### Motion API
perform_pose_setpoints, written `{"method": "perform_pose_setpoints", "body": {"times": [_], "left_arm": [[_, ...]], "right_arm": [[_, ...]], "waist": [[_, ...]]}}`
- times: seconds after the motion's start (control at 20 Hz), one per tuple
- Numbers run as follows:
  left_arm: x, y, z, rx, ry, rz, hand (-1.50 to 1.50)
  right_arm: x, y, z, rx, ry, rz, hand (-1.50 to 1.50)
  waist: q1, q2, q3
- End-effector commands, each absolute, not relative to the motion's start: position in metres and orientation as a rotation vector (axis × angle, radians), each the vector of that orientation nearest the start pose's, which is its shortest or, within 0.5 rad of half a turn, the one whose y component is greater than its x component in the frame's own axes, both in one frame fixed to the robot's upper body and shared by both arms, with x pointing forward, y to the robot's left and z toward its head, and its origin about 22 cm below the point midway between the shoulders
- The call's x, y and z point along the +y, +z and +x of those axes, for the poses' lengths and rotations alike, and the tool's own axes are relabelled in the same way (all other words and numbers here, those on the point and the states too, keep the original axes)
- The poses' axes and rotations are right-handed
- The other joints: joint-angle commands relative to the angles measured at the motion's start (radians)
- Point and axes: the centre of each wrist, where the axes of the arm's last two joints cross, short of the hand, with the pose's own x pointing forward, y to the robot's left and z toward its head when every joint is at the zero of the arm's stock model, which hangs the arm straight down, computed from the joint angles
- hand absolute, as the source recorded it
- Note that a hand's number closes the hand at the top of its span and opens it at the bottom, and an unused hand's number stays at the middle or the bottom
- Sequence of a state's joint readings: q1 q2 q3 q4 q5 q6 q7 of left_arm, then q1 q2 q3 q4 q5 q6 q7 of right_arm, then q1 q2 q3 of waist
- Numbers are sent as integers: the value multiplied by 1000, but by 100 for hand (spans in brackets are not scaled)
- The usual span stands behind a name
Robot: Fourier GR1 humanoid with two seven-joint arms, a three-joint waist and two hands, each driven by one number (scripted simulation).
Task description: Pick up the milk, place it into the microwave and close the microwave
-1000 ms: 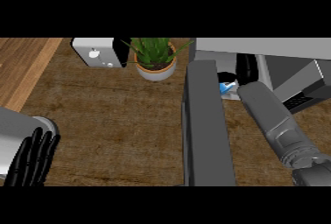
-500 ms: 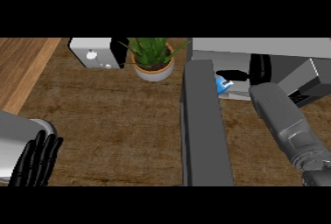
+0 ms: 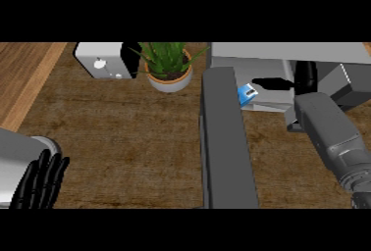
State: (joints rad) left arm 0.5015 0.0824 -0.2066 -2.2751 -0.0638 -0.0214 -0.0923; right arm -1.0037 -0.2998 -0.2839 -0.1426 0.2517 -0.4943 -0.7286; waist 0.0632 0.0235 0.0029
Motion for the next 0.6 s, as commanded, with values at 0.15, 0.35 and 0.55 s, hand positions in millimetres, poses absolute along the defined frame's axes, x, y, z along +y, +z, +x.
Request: {"method": "perform_pose_setpoints", "body": {"times": [0.15, 0.35, 0.55], "left_arm": [[228, 92, 117, -1913, -105, 37, -150], [217, 83, 114, -1884, -78, 2, -150], [209, 92, 118, -1916, -83, 11, -150]], "right_arm": [[-280, 10, 419, -1870, 172, -579, -150], [-300, -4, 406, -1845, 169, -525, -150], [-287, -23, 397, -1868, 159, -375, -150]], "waist": [[-5, -3, 0], [-22, -8, -1], [-35, -13, -1]]}}
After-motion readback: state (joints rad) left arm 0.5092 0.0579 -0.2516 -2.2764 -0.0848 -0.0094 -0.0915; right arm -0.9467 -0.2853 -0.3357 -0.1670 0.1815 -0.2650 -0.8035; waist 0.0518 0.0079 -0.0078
